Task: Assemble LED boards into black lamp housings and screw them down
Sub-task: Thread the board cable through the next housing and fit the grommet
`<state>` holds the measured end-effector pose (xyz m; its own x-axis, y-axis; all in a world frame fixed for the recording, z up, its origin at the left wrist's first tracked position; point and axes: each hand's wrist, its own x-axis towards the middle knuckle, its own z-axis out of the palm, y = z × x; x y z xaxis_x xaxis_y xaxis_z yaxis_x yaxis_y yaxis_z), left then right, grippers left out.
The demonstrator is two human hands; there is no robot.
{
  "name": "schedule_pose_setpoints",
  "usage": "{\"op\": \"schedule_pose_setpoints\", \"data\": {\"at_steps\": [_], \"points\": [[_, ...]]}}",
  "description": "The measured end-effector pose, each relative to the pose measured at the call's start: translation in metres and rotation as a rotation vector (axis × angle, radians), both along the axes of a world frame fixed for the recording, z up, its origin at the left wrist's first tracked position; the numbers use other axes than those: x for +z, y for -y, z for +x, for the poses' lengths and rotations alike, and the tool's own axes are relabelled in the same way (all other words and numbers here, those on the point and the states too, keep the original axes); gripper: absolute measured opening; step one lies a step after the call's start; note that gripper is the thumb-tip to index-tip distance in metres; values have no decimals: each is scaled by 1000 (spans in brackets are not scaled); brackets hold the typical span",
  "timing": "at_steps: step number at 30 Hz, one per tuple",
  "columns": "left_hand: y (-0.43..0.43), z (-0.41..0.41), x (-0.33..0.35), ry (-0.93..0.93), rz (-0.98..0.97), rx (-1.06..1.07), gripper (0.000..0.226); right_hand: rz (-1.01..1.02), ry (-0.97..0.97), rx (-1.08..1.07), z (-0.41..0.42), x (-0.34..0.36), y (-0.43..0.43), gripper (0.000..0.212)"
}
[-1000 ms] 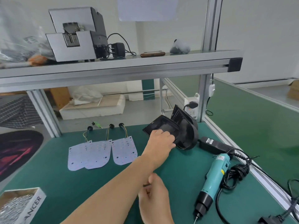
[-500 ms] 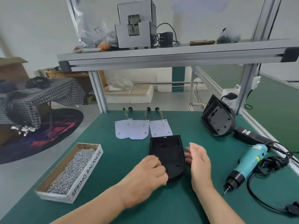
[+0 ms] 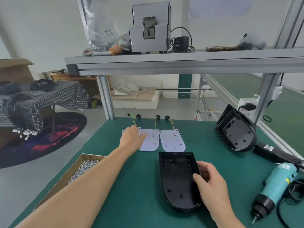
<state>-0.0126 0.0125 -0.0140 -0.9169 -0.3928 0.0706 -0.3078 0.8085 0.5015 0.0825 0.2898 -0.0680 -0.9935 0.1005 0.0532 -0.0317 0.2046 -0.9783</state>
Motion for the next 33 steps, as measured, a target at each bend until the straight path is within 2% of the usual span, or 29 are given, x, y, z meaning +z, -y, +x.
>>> {"op": "schedule_pose_setpoints", "data": {"at_steps": [4, 7, 10, 13, 15, 17, 19, 21, 24, 26, 30, 33], "points": [[8, -54, -3, 173, 58, 124, 80, -22, -39, -13, -5, -7, 0, 45], [-3, -81, -8, 332, -40, 122, 108, -34, -46, -13, -9, -13, 0, 45], [-11, -99, -14, 425, -146, 117, 118, -30, -64, -6, -11, -13, 1, 44], [-8, -109, -13, 497, -103, 127, 126, -44, -81, 14, -9, -9, 1, 41], [-3, -109, -12, 472, -49, 129, 118, -42, -82, 23, -6, -6, 1, 40], [1, -105, -12, 380, 11, 117, 91, -44, -73, 26, -4, -5, 0, 39], [7, -107, -16, 235, 265, 116, 64, -35, -57, 26, -4, -4, 1, 39], [5, -98, -13, 90, 549, 133, 49, -17, -46, 16, -5, -5, 1, 38], [-1, -70, 2, -111, 837, 72, 23, 1, -37, 5, -5, -5, 1, 37], [-3, -44, 15, -209, 948, 20, 11, 13, -30, 3, -6, -4, 2, 37], [-3, 13, 33, -291, 1171, -135, 32, 39, -43, -13, -7, -2, 4, 40], [-7, 67, 49, -368, 1268, -274, 37, 35, -33, -16, -7, -2, 6, 39]]}}
